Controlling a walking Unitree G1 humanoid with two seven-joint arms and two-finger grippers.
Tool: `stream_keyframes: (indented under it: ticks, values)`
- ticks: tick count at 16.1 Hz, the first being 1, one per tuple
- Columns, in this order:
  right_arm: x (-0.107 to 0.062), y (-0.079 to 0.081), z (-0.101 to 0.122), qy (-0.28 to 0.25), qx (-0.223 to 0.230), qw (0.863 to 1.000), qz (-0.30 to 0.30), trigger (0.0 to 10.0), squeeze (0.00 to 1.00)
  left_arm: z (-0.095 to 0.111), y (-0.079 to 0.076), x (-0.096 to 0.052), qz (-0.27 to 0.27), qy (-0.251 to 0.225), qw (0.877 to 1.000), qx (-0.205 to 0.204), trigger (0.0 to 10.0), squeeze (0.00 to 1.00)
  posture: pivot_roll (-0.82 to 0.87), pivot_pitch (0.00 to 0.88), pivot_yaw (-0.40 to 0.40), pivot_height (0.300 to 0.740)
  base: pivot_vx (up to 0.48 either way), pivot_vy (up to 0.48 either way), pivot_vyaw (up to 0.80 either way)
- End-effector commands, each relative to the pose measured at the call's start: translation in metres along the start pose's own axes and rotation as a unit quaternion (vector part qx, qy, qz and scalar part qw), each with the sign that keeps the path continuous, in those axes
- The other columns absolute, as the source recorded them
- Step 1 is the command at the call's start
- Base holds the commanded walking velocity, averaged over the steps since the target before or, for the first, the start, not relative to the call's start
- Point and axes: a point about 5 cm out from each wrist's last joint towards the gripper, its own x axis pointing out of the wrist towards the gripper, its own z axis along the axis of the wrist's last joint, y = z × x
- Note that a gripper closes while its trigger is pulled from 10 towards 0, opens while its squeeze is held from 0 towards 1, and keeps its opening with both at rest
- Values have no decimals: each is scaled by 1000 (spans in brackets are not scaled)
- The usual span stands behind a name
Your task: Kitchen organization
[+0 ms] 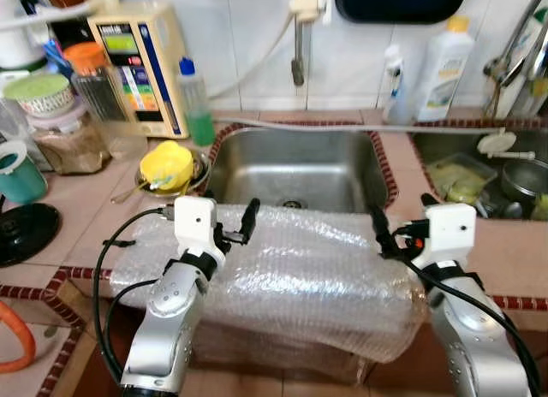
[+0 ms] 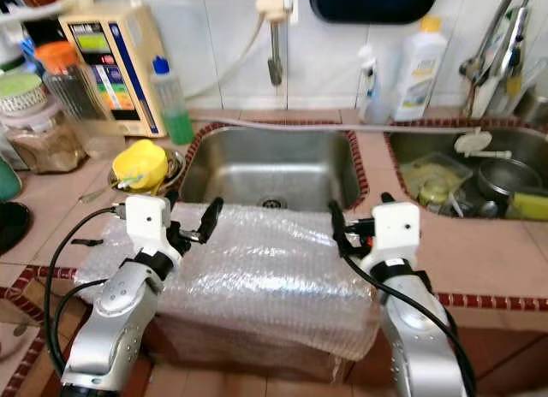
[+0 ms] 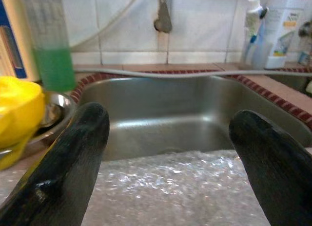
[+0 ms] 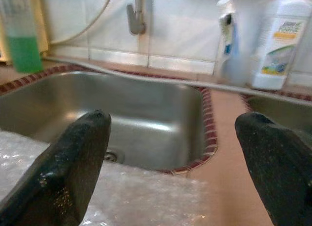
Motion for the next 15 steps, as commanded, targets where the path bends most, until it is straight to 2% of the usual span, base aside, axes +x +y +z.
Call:
stream_keyframes:
  ticks: [1,3,7,12,15]
  values:
    - [1,7,5,-11,5,1000,10,10000,0,1,8,-3,13,1,1000,5,10000,0,23,0,85,740,0,0,0]
    - [2,7,6,-13,6,1000,12,10000,0,2,9,-3,17,-2,1000,-3,10000,0,29,0,82,740,0,0,0]
    - [7,10,18,-39,7,999,20,10000,0,10,12,0,30,-18,999,11,10000,0,30,0,80,740,0,0,0]
    - [6,19,40,-82,23,995,45,10000,0,50,17,-4,43,-83,996,11,10000,0,36,0,78,740,0,0,0]
    - [1,23,42,-84,25,995,56,10000,0,45,17,-10,32,-70,997,15,10000,0,40,0,78,740,0,0,0]
